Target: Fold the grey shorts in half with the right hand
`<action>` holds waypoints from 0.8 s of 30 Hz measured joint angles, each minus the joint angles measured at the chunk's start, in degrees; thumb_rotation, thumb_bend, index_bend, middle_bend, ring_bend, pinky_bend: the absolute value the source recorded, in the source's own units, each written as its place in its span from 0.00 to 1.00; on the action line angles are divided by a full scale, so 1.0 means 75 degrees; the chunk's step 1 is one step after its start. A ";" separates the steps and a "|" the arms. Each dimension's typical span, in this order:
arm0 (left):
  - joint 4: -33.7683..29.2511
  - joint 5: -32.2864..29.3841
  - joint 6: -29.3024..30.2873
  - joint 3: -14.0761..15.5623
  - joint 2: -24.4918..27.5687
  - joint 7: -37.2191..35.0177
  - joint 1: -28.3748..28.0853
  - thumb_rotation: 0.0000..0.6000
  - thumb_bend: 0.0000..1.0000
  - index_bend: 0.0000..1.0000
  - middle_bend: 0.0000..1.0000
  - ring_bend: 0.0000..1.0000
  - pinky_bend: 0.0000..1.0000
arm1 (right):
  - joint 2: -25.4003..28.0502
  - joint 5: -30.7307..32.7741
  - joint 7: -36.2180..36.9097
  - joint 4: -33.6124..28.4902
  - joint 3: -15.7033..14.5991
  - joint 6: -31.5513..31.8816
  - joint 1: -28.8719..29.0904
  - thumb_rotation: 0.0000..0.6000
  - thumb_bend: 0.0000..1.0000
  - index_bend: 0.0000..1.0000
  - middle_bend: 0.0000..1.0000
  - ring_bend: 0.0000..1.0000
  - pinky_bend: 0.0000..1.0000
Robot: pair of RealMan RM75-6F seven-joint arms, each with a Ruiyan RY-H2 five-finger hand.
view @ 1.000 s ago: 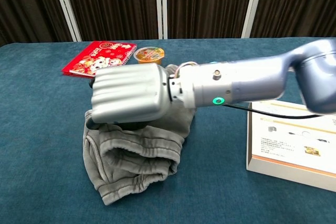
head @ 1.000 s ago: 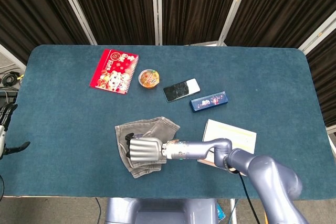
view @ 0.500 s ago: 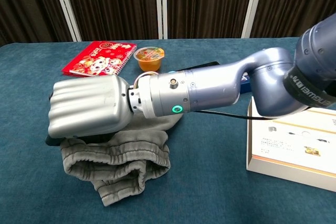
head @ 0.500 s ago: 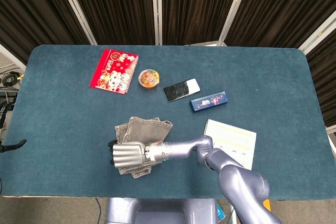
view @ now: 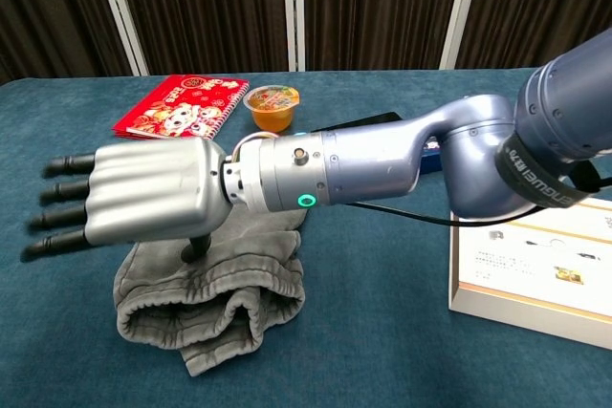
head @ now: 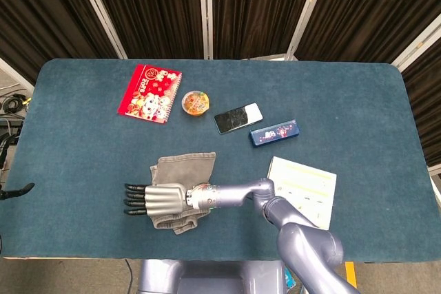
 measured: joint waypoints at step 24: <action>-0.0383 0.0622 0.0566 0.0167 0.0079 0.0084 0.0155 1.00 0.00 0.00 0.00 0.00 0.00 | 0.4301 0.1823 -0.1684 -0.4255 -0.0136 0.1323 -0.3006 1.00 0.00 0.00 0.00 0.00 0.00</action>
